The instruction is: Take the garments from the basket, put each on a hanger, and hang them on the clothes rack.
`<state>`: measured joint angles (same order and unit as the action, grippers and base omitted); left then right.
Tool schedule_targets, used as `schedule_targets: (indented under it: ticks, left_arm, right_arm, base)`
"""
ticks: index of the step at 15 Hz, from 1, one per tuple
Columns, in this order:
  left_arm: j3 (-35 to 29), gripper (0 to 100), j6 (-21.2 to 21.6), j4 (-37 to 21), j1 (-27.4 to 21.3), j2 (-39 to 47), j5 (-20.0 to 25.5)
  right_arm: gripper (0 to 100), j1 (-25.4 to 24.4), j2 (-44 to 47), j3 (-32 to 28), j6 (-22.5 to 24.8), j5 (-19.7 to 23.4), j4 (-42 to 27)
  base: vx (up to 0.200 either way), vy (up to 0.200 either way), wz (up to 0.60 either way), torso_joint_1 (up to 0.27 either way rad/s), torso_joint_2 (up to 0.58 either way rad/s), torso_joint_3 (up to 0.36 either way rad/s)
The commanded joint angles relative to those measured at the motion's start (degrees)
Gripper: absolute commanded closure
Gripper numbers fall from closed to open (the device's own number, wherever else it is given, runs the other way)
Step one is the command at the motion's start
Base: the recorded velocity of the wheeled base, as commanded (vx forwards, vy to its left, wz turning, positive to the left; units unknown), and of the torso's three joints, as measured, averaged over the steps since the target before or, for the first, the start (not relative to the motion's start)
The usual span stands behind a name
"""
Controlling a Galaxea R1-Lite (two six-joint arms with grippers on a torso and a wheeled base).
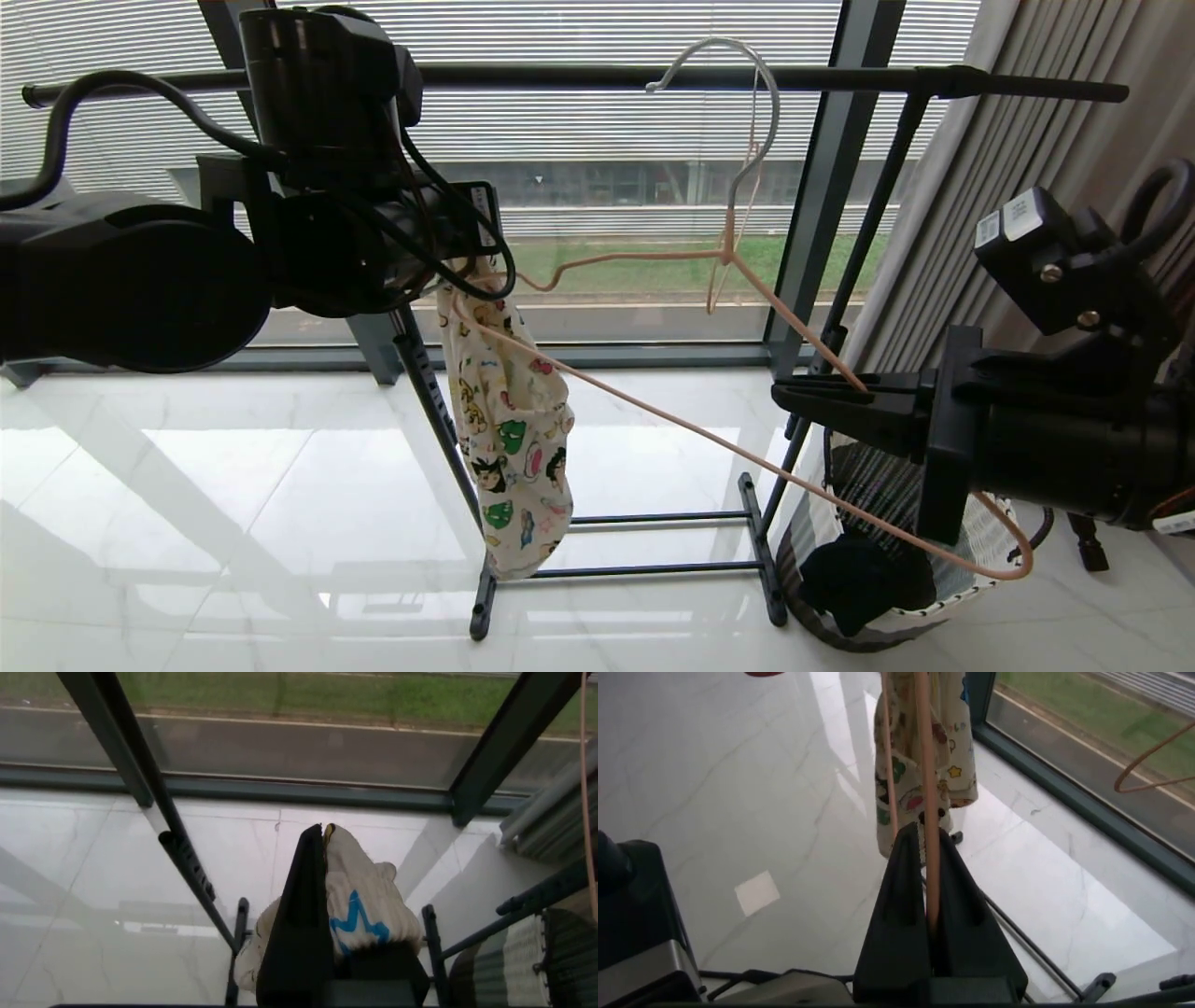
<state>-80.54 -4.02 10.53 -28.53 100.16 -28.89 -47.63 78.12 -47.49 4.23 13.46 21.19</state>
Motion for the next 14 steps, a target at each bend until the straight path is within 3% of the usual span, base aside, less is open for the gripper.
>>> schedule_targets:
  ticks: [1, 14]
  left_arm:
    - [-0.32, 100, -0.02, 0.01, -0.04, -0.14, -0.02]
    - [-2.25, 100, 1.39, 0.10, 0.40, 0.48, -1.61]
  right_arm:
    - [100, 0.26, 0.90, 0.03, -0.01, -0.10, 0.08]
    - [100, 1.84, 0.28, -1.81, 0.08, -0.10, -0.01]
  base:
    - [0.000, 0.000, 0.00, 0.000, 0.00, 0.000]
    - [0.000, 0.000, 0.00, 0.000, 0.00, 0.000]
